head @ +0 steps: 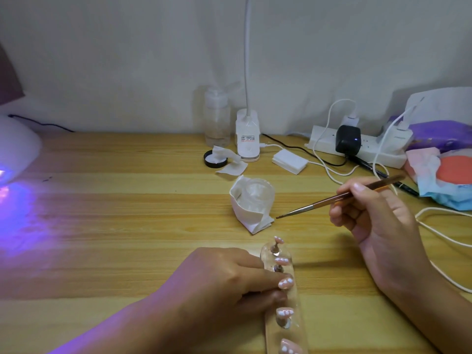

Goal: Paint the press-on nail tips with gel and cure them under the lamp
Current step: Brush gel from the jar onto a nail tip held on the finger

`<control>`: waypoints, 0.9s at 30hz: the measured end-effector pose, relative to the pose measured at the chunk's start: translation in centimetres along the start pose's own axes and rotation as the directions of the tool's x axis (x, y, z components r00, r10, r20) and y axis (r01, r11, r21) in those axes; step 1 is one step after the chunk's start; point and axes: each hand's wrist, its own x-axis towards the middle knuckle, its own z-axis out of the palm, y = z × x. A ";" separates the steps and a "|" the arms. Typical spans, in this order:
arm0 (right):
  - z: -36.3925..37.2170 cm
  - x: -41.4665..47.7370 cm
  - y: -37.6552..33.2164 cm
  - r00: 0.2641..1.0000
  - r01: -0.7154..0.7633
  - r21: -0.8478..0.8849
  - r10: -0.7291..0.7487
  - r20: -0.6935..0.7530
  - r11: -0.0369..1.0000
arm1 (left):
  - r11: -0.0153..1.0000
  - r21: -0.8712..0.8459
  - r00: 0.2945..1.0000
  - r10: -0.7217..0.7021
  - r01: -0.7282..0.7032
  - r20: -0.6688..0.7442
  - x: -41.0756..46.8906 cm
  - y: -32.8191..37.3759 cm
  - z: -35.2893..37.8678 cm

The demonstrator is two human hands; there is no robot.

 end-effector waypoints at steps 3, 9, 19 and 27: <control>0.1 0.0 0.0 1.000 -0.002 -0.006 0.002 0.006 1.000 | 0.999 0.036 0.998 0.033 -0.031 -0.048 -0.1 -0.1 0.3; 0.1 0.1 -0.2 1.000 0.021 -0.013 -0.021 0.000 1.000 | 0.996 -0.084 0.993 0.018 -0.028 -0.116 -0.1 -0.3 0.4; 0.4 -0.6 -0.7 0.974 0.223 -0.228 -0.226 0.016 0.948 | 0.222 -0.915 0.654 -0.754 0.337 0.058 1.8 -1.9 -1.0; 1.2 -0.4 -1.1 0.952 0.307 -0.315 -0.292 0.094 0.898 | -0.129 -0.967 0.658 -0.712 0.221 0.246 2.5 -3.1 -1.3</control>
